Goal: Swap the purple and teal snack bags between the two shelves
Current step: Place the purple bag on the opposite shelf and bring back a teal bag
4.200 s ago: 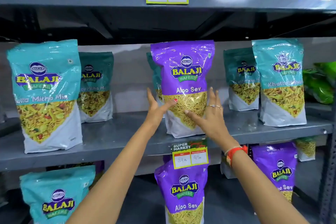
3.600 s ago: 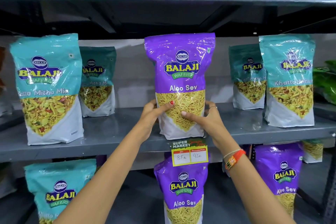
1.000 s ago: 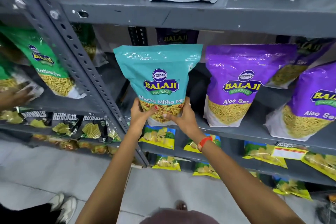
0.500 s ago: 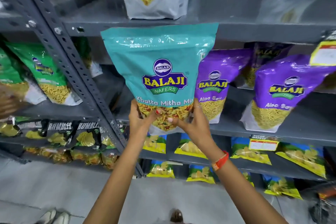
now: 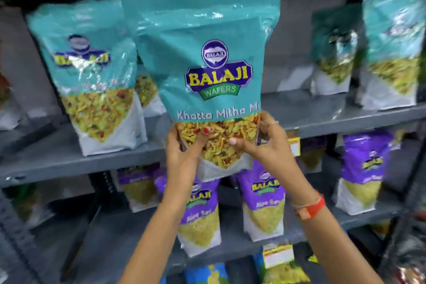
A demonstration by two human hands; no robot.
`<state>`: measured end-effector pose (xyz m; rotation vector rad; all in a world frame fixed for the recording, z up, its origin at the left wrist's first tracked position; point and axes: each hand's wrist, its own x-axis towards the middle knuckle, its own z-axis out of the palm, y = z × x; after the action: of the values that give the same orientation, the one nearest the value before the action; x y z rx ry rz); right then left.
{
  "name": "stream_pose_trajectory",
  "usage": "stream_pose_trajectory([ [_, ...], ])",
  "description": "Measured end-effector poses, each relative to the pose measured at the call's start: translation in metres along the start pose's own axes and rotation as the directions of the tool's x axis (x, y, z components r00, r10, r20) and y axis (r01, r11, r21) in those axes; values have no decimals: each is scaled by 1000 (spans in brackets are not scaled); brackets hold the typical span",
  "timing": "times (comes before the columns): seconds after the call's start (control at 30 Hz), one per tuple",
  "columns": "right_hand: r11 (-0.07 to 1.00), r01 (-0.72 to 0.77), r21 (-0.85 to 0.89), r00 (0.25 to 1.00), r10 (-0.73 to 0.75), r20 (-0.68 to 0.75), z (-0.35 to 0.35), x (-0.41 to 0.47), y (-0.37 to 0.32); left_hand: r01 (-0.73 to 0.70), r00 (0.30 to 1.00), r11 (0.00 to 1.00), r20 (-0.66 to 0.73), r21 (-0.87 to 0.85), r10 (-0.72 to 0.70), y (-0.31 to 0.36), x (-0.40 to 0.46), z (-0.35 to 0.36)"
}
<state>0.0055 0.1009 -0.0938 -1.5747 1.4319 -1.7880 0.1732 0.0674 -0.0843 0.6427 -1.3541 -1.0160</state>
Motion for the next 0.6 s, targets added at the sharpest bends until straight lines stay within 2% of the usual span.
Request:
stream_pose_trajectory([
  [0.1,997,68,-31,997,-69,-44,-22,38,-21,-63,997,997,30,-48,65,18,35,33],
  [0.23,997,77,-18,992,-78,-101,-70,83,-24,-68,992,997,101,-36,71,28,79,88],
  [0.43,1000,-4,-19,994,2,-112,-124,109,-3,10,975,1000,222,20,-14,12,108,148],
  [0.6,994,24,-108,993,-36,-110,-140,115,10,32,971,997,236,75,-49,-1,107,163],
])
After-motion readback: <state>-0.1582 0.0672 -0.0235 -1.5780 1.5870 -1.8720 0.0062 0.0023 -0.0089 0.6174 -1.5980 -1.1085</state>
